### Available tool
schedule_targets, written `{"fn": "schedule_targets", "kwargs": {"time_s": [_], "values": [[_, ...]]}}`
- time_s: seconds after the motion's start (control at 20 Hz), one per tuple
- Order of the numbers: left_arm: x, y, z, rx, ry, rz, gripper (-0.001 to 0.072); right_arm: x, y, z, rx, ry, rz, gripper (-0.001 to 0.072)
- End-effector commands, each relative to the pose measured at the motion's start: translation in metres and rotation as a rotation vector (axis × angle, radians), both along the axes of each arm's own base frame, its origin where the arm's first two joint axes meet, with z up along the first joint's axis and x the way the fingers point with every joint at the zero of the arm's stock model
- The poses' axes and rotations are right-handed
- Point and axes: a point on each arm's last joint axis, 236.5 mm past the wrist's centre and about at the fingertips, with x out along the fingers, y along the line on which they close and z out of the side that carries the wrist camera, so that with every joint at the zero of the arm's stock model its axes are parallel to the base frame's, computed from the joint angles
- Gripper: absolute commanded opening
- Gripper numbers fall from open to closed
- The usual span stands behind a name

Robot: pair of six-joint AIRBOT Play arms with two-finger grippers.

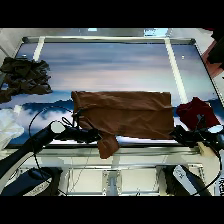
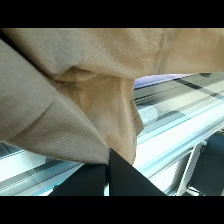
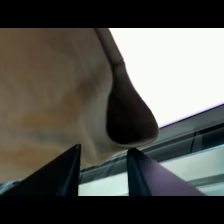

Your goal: Fold the shirts.

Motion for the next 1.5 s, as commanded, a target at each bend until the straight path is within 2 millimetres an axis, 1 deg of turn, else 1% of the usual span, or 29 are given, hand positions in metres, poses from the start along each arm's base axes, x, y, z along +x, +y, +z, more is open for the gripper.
{"fn": "schedule_targets", "kwargs": {"time_s": [0.0,0.05,0.1,0.15,0.25,0.3,0.35,0.45,0.55,0.6,0.65,0.7,0.75,0.8,0.85,0.9,0.95,1.05,1.2,1.3,1.4,1.45], "values": [[0.0,0.0,0.0,-0.001,-0.001,-0.001,0.0011,0.005,-0.006,-0.002,-0.026,-0.018,-0.015,0.0228],[0.0,0.0,0.0,0.0,-0.002,-0.001,0.0011,0.006,-0.008,-0.002,-0.031,-0.021,-0.017,0.0131],[0.0,0.0,0.0,0.0,-0.006,-0.004,0.0011,0.007,-0.009,-0.002,-0.037,-0.027,-0.021,0.0062],[0.001,0.0,0.0,0.001,-0.019,-0.016,0.0011,0.009,-0.011,-0.002,-0.045,-0.033,-0.024,0.0034],[0.001,0.0,0.0,0.003,-0.06,-0.055,0.0011,0.011,-0.013,-0.002,-0.052,-0.041,-0.024,0.0033],[0.001,-0.001,0.002,0.001,-0.068,-0.067,0.0011,0.01,-0.011,0.001,-0.049,-0.042,-0.006,0.0032],[0.002,-0.003,0.007,-0.006,-0.077,-0.082,0.0011,0.008,-0.007,0.006,-0.036,-0.041,0.043,0.0031],[0.009,-0.006,0.025,0.006,-0.131,-0.153,0.001,0.007,-0.002,0.026,-0.019,-0.047,0.127,0.0032],[0.024,0.001,0.049,0.082,-0.235,-0.26,0.001,0.016,-0.006,0.054,-0.037,-0.087,0.171,0.0032],[0.035,0.009,0.063,0.139,-0.289,-0.284,0.001,0.024,-0.011,0.068,-0.064,-0.119,0.177,0.0032],[0.053,0.02,0.08,0.215,-0.356,-0.286,0.001,0.033,-0.018,0.084,-0.1,-0.162,0.177,0.0032],[0.072,0.032,0.098,0.289,-0.427,-0.27,0.001,0.042,-0.024,0.098,-0.131,-0.198,0.176,0.0032],[0.097,0.044,0.121,0.361,-0.515,-0.235,0.0009,0.05,-0.028,0.11,-0.153,-0.229,0.175,0.0031],[0.121,0.054,0.145,0.422,-0.617,-0.202,0.0008,0.058,-0.031,0.121,-0.175,-0.259,0.183,0.003],[0.14,0.063,0.163,0.474,-0.698,-0.186,0.0007,0.069,-0.032,0.129,-0.204,-0.292,0.196,0.003],[0.153,0.069,0.173,0.52,-0.741,-0.183,0.0007,0.081,-0.03,0.135,-0.229,-0.327,0.214,0.003],[0.163,0.073,0.176,0.564,-0.763,-0.203,0.0007,0.096,-0.026,0.141,-0.253,-0.366,0.234,0.0029],[0.18,0.076,0.166,0.636,-0.78,-0.27,0.0007,0.127,-0.013,0.147,-0.272,-0.422,0.259,0.0029],[0.208,0.078,0.134,0.733,-0.765,-0.371,0.0008,0.185,0.001,0.149,-0.281,-0.487,0.265,0.0029],[0.227,0.072,0.117,0.761,-0.79,-0.439,0.0008,0.219,0.01,0.141,-0.271,-0.495,0.279,0.0029],[0.24,0.064,0.097,0.767,-0.802,-0.48,0.0008,0.247,0.02,0.124,-0.249,-0.475,0.288,0.0029],[0.243,0.062,0.085,0.771,-0.794,-0.501,0.0009,0.26,0.023,0.114,-0.243,-0.466,0.295,0.0029]]}}
